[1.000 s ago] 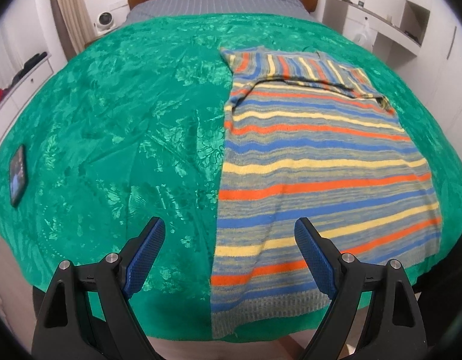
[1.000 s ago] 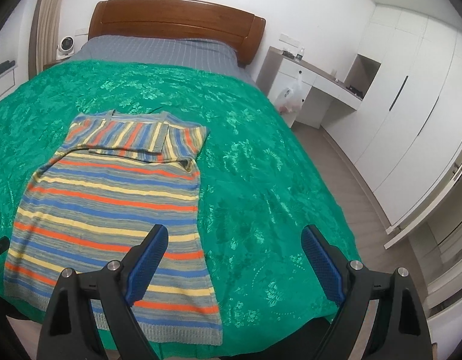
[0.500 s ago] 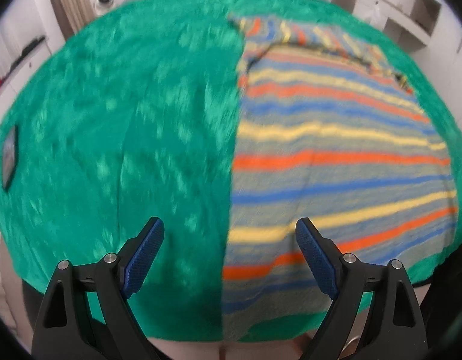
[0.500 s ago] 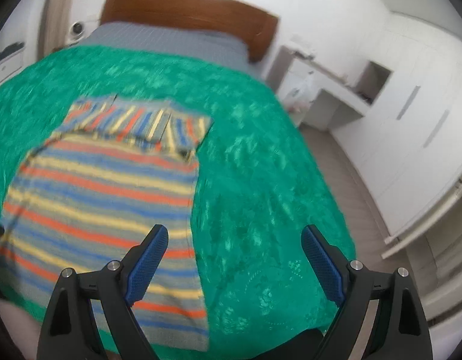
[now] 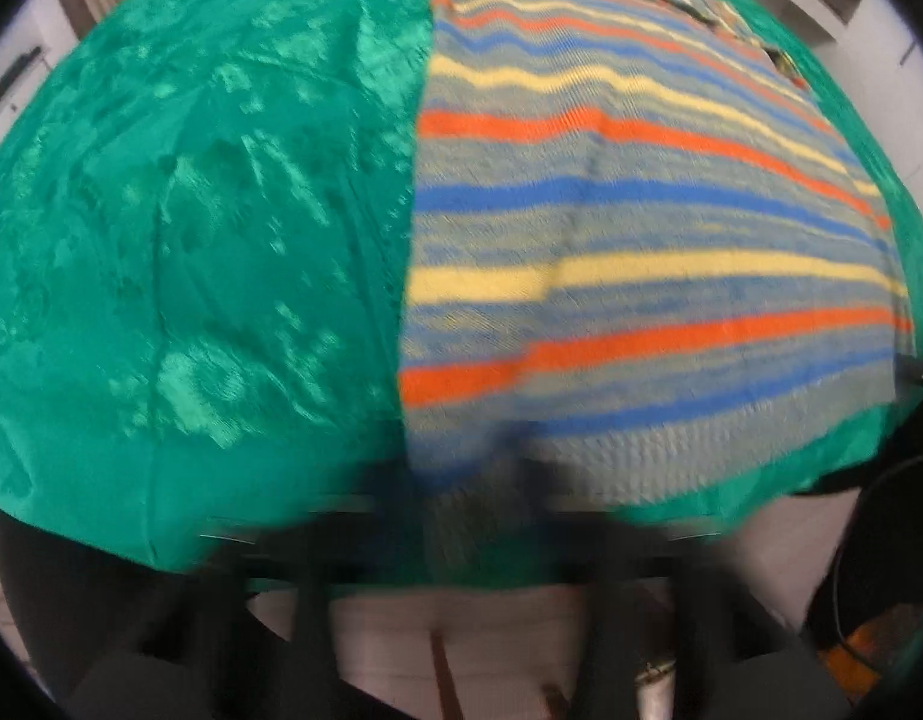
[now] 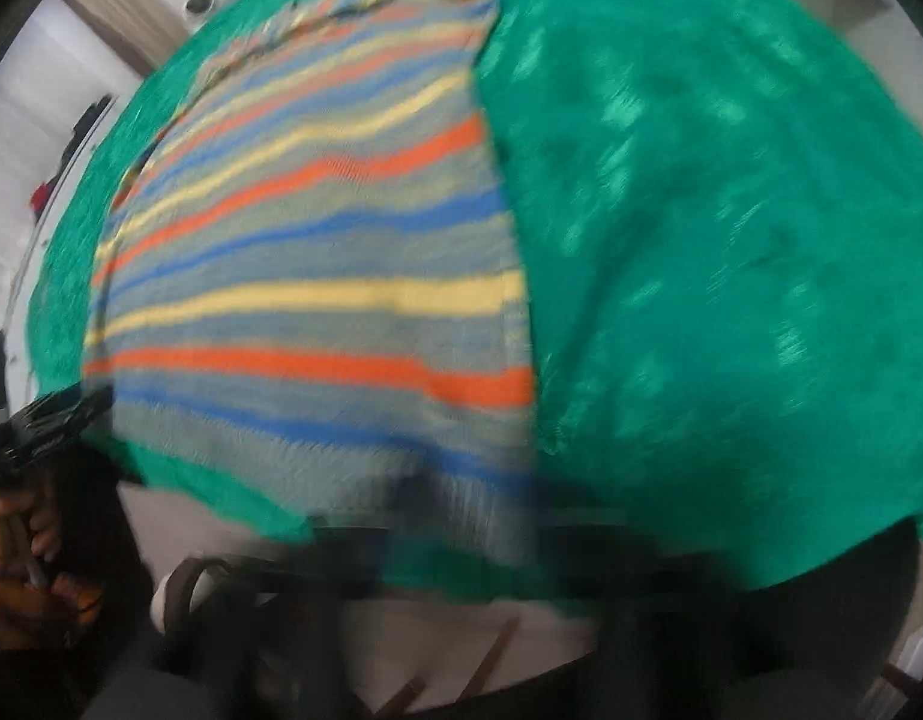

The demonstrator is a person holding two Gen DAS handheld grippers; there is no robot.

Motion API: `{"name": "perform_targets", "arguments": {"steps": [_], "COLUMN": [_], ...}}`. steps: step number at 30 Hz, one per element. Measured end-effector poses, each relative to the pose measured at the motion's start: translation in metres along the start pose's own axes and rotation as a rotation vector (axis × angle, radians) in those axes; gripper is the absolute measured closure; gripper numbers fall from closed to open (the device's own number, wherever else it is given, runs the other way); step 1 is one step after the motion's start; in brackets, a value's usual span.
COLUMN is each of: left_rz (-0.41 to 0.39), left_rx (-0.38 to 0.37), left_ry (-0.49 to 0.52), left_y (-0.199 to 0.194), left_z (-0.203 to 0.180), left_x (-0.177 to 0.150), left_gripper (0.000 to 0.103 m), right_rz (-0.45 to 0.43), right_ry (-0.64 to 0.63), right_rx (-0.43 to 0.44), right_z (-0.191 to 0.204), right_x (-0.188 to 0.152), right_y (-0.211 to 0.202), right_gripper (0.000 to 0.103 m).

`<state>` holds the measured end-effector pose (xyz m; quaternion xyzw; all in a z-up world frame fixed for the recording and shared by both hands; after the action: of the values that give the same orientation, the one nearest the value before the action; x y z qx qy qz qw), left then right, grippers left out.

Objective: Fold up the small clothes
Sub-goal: 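Grasp the sweater hem with both grippers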

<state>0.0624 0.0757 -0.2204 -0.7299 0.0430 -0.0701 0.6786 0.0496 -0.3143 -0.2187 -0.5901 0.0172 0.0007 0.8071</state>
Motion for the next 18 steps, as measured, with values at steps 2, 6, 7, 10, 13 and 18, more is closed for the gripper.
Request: {"name": "perform_targets", "arguments": {"steps": [2,6,7,10,13,18], "left_rz": [0.010,-0.036,-0.064,-0.137,-0.244,-0.327], "left_rx": [-0.072,-0.317,-0.363,-0.432,-0.378,-0.273], "left_ry": [-0.038,-0.112,-0.122,-0.124,-0.111,-0.130], "left_y": [-0.008,-0.051,-0.065,-0.094,-0.116,-0.121], "left_z": [0.004,0.023,0.028,0.040,0.045,0.054], "left_x": [-0.003,0.010,0.025,0.080,0.158,0.291], "left_gripper": [0.101,0.101,0.101,0.101,0.101,0.101], "right_rz": [-0.006,-0.105,-0.140,-0.224,-0.323,-0.388], "right_ry": [0.004,0.058,0.056,0.022,-0.019,0.003], "right_rx": [0.052,0.236,0.261,0.287,0.251,0.231], "right_z": [0.002,-0.006,-0.007,-0.005,-0.002,-0.014], "right_x": [-0.002,0.009,0.020,0.069,0.141,0.263], "right_y": [-0.014,-0.063,-0.076,-0.104,-0.123,-0.129], "right_gripper": [0.098,0.098,0.098,0.098,0.098,0.098]}}
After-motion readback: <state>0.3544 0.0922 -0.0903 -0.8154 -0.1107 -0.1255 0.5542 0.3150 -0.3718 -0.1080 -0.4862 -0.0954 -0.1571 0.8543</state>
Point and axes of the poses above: each gripper's, at about its wrist camera, not at the fingertips, and y roughly the way its jaws point, z to its left, x to its top, the point moved 3 cm from there along y, roughly the way its jaws point, and after that the axes turned 14 degrees about z, right-handed, at the moved point
